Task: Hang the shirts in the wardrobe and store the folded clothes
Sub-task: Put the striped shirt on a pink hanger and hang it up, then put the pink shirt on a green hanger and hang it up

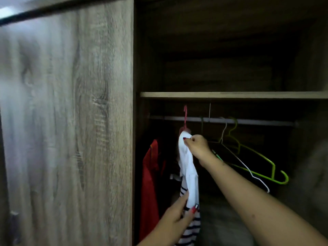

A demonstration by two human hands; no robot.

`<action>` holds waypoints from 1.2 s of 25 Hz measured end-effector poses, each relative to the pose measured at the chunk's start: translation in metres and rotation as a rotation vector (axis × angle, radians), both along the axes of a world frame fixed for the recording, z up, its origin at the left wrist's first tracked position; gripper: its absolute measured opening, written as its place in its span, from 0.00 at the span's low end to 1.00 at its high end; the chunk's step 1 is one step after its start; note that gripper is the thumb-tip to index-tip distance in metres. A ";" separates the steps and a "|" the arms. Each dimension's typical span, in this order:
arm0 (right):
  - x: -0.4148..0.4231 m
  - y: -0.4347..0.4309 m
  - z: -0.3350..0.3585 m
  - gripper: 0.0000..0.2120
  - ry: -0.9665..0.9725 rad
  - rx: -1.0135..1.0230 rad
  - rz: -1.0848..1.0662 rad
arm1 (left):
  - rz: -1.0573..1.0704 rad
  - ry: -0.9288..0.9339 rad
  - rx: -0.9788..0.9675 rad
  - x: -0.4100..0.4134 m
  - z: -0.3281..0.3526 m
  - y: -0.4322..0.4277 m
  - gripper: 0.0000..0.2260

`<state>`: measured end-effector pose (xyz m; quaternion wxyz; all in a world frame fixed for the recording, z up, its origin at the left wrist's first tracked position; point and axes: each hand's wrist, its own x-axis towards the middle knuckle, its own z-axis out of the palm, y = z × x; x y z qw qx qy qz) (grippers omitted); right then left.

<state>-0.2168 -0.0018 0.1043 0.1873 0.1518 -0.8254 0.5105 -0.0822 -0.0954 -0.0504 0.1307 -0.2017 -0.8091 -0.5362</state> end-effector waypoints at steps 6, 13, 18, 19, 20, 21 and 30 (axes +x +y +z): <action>-0.029 -0.036 -0.025 0.25 -0.063 0.157 0.029 | 0.118 -0.074 -0.004 -0.022 -0.019 -0.025 0.30; -0.027 -0.043 -0.037 0.23 -0.048 0.166 0.121 | 0.100 -0.129 0.087 -0.022 -0.021 -0.034 0.24; -0.002 -0.031 -0.055 0.06 0.194 0.103 -0.007 | 0.154 -0.133 0.156 -0.013 -0.026 -0.032 0.21; 0.010 -0.031 -0.060 0.06 0.310 0.063 -0.008 | 0.187 -0.137 0.188 -0.004 -0.030 -0.035 0.20; 0.025 -0.034 -0.066 0.08 0.440 0.018 0.025 | 0.226 -0.141 0.214 0.008 -0.038 -0.042 0.19; 0.040 -0.037 -0.070 0.10 0.563 -0.029 0.056 | 0.240 -0.149 0.218 0.020 -0.043 -0.049 0.20; 0.190 -0.225 -0.145 0.11 0.473 -0.055 0.850 | 0.845 -0.215 0.231 0.219 -0.099 -0.243 0.14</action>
